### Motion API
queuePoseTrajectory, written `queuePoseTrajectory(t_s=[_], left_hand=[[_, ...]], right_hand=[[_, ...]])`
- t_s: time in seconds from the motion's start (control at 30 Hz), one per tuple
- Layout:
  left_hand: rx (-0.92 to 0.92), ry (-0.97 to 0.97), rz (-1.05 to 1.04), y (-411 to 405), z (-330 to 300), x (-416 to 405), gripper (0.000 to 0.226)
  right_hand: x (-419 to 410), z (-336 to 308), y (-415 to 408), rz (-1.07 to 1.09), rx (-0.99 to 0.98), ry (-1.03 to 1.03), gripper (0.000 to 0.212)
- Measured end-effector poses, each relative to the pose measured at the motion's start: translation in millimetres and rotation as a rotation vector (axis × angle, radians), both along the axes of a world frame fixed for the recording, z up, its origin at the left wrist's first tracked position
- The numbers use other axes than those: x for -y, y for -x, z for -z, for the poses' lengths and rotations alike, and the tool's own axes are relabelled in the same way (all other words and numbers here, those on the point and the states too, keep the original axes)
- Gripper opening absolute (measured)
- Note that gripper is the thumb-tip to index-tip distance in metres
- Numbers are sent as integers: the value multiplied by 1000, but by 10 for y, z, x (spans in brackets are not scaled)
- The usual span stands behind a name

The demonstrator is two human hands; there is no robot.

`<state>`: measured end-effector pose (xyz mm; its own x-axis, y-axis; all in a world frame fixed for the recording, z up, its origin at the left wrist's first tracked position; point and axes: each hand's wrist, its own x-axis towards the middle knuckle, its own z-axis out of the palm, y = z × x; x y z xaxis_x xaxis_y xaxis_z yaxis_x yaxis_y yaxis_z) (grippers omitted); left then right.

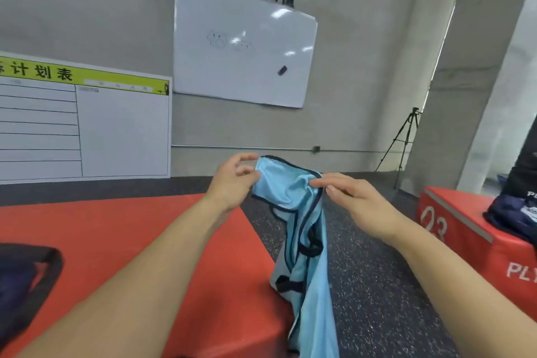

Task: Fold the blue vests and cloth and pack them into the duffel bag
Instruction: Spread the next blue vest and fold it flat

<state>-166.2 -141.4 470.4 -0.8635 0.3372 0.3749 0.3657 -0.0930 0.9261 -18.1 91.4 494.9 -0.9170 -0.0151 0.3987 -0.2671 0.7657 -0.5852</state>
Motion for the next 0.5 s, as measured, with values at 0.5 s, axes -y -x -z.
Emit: queuePoseTrajectory(t_s=[0.5], left_hand=[[-398, 211, -259, 20, -1199, 1059, 22]], right_hand=[[1113, -363, 781, -250, 95, -75, 32]])
